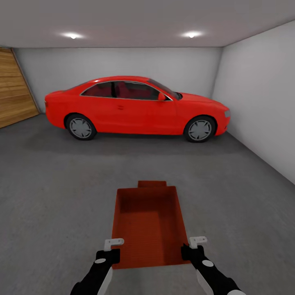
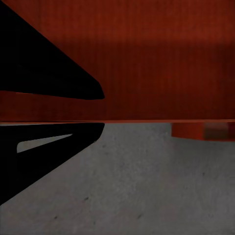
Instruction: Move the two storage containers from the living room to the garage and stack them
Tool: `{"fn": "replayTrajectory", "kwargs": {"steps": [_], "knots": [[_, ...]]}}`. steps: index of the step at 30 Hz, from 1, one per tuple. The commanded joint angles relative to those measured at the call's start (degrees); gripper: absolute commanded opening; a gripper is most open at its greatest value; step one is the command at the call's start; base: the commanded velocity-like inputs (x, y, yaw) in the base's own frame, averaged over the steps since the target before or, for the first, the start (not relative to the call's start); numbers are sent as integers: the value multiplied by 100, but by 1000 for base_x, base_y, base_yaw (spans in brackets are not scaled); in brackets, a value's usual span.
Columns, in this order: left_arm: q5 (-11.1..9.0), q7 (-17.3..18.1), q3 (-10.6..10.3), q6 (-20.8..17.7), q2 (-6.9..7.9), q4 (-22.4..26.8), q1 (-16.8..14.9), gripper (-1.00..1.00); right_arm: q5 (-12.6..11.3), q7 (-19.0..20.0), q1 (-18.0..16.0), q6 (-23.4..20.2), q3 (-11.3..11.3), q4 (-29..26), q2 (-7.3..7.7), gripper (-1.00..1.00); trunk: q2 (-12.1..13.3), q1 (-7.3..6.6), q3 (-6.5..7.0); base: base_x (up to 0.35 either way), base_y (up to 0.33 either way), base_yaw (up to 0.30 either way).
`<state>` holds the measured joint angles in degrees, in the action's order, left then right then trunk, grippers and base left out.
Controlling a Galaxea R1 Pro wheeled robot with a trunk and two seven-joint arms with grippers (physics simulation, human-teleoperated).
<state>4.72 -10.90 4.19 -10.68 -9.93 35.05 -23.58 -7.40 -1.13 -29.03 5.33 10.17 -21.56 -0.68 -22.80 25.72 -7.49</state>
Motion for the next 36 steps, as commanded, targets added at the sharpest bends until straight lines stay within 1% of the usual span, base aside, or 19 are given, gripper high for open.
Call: {"fn": "replayTrajectory", "kwargs": {"steps": [1, 36], "knots": [[81, -11, 64, -40, -7, 46, -7, -100, -86, 17, -5, 21, 99, 12, 24, -100, -12, 7, -12, 329, 0, 0], [81, -8, 72, -40, -7, 46, -7, -100, -86, 24, -6, 13, 108, 12, 24, -100, -12, 7, -12, 329, 0, 0]]}}
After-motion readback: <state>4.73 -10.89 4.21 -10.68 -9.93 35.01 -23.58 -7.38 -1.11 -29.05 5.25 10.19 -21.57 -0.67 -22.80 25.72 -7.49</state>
